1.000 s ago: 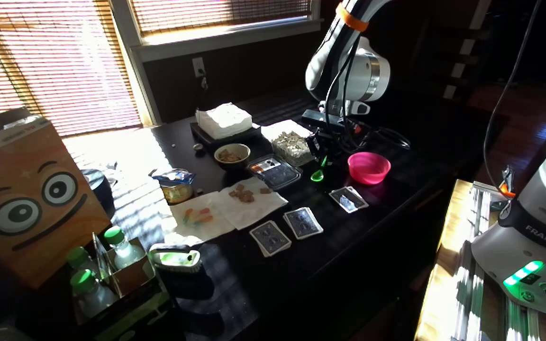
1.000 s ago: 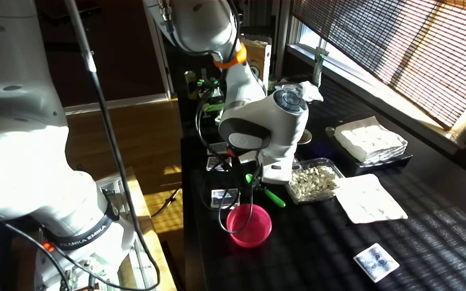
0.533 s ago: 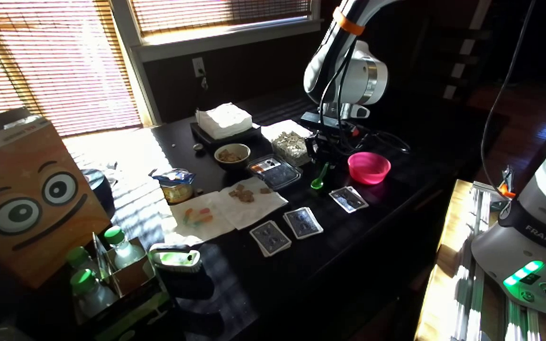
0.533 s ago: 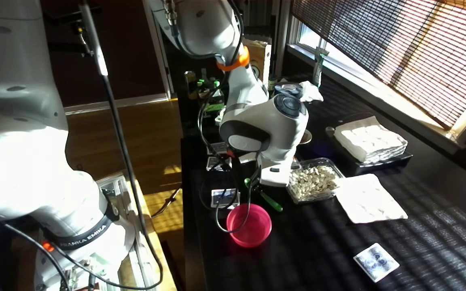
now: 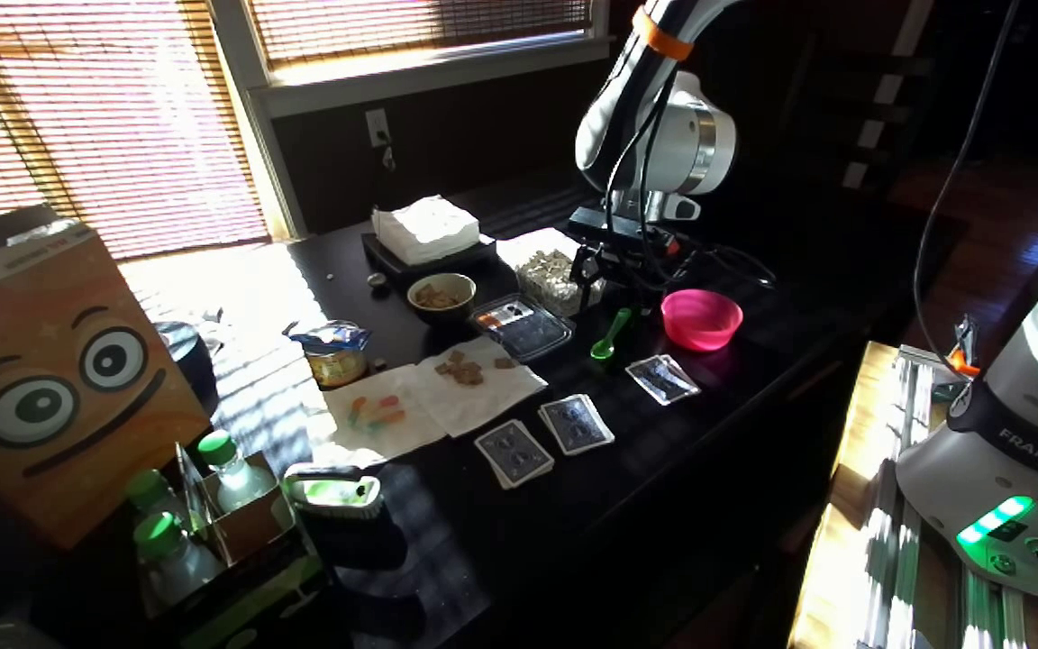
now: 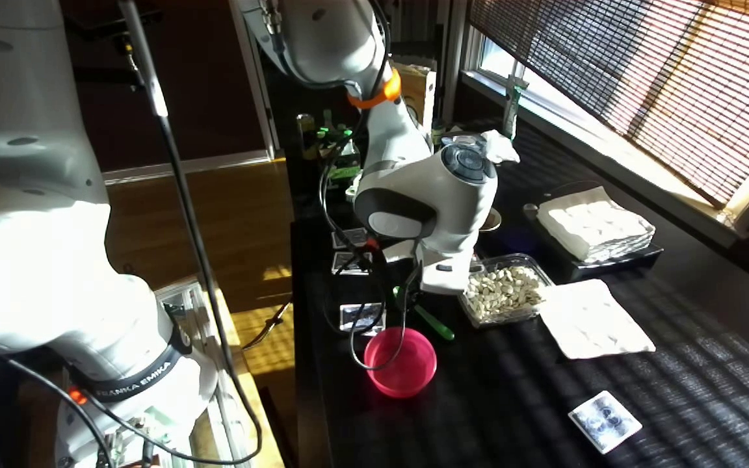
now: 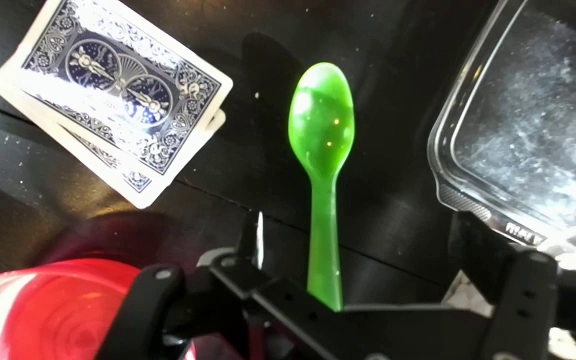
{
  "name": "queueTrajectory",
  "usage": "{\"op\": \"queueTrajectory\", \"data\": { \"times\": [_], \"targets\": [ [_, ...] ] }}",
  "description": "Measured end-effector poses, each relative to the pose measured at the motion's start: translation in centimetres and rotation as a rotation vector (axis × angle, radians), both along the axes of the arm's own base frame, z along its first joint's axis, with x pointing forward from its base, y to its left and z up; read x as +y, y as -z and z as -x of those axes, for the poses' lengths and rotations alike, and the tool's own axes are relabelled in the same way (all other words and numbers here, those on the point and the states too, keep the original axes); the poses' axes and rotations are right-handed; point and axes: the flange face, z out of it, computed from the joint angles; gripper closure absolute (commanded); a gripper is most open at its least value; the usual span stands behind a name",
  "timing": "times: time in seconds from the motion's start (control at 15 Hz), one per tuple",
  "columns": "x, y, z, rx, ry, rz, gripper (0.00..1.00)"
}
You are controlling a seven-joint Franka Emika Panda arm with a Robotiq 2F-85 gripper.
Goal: Place some grains on the spoon, empty them into the container with grains and then place the spoon back
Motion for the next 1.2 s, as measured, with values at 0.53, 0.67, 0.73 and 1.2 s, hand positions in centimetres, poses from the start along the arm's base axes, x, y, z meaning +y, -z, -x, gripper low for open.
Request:
{"op": "queueTrajectory", "data": {
  "times": [0.53, 0.67, 0.73, 1.2],
  "targets": [
    [0.2, -6.0, -0.1, -0.08, -0.144, 0.014, 0.0],
    [-0.2, -7.7, -0.1, -0.095, -0.224, 0.068, 0.0],
    [-0.3, -8.5, -0.1, -0.102, -0.268, 0.098, 0.0],
    [1.2, -13.9, -0.9, -0.161, -0.62, 0.145, 0.0]
  ]
}}
